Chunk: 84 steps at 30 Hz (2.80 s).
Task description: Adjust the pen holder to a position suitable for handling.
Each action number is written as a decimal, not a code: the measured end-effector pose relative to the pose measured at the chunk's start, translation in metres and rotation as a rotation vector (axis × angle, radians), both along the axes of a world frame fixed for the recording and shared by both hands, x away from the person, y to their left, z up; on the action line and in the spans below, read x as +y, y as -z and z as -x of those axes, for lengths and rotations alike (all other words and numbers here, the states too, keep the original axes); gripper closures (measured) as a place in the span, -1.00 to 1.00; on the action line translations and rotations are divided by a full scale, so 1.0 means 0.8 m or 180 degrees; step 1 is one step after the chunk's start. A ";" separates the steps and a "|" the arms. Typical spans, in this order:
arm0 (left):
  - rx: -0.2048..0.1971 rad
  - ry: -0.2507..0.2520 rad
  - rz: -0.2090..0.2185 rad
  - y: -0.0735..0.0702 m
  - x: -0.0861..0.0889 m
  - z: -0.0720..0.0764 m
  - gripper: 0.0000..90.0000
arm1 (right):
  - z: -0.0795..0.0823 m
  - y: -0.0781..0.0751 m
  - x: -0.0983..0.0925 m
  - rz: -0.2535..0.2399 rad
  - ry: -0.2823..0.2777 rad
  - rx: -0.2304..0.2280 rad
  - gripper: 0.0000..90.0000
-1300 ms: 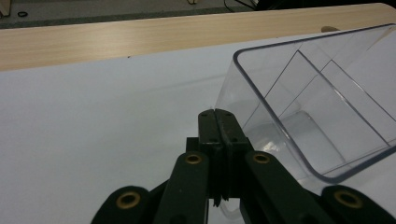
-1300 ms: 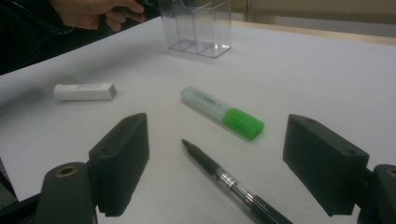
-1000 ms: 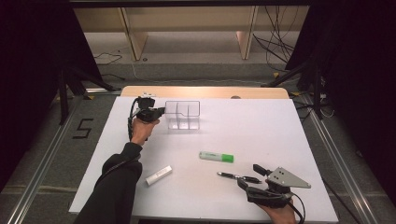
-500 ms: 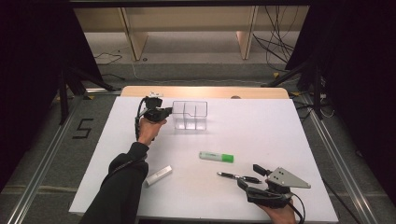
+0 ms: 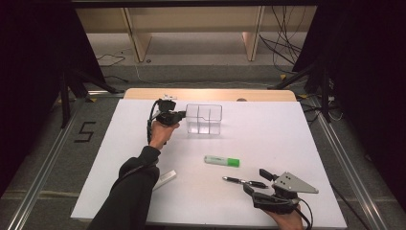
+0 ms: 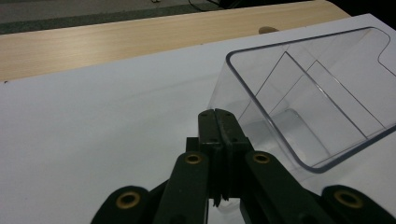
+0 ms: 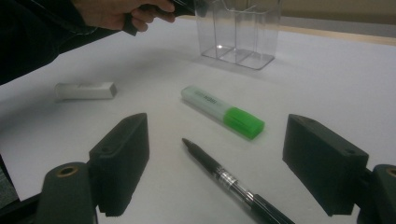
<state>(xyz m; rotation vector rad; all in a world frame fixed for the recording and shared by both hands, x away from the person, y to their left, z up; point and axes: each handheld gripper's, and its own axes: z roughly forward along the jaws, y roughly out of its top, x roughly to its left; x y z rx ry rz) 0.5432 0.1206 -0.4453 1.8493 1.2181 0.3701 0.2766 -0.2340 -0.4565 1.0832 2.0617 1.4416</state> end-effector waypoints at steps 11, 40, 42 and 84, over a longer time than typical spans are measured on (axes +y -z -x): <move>-0.0016 0.0069 -0.0018 -0.001 -0.010 0.000 0.99 | 0.000 0.000 0.000 0.0003 0.0000 0.0005 -0.47; 0.0189 0.0149 0.0351 -0.020 0.051 0.058 0.06 | -0.001 0.003 0.002 0.0010 -0.0032 0.0029 -0.47; 0.0218 0.0151 0.0360 -0.018 0.054 0.061 0.02 | -0.001 0.003 0.002 0.0008 -0.0031 0.0027 -0.47; -0.0244 0.0651 0.0482 -0.004 0.059 0.197 -0.54 | -0.007 0.010 0.006 0.0123 -0.0160 0.0147 -0.48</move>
